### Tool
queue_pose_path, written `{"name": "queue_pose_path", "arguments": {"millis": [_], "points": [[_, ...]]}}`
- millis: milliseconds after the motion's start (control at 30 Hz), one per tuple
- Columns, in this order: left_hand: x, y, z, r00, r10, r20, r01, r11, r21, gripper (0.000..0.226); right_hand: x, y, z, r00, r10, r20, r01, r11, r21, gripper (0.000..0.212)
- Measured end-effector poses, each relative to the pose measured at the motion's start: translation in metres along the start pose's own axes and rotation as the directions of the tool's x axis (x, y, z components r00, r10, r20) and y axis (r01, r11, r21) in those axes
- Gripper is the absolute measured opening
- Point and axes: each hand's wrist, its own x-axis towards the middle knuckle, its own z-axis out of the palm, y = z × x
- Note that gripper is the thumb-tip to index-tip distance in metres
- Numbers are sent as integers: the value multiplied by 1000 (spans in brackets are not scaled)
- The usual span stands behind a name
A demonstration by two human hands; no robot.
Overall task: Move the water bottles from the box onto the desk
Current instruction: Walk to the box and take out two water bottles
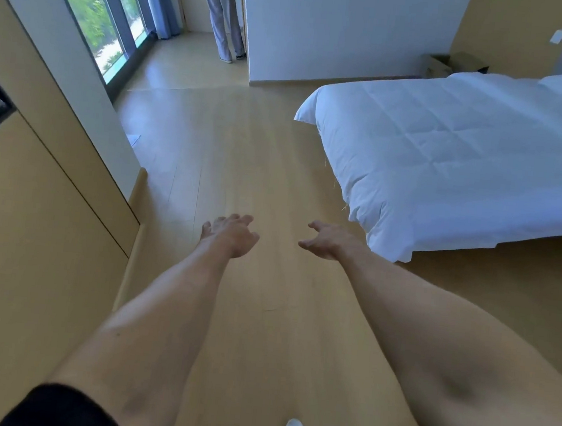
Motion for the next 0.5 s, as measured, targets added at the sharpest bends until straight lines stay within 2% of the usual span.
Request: {"name": "queue_pose_path", "arguments": {"millis": [233,500], "points": [[124,15,-56,999,-4,-34,3,999,-44,57,130,-22,-72,999,-46,-10,46,999,-22,70],[279,-4,-107,997,21,-75,-28,996,-86,57,280,-65,-126,998,-47,-29,45,997,-65,70]]}}
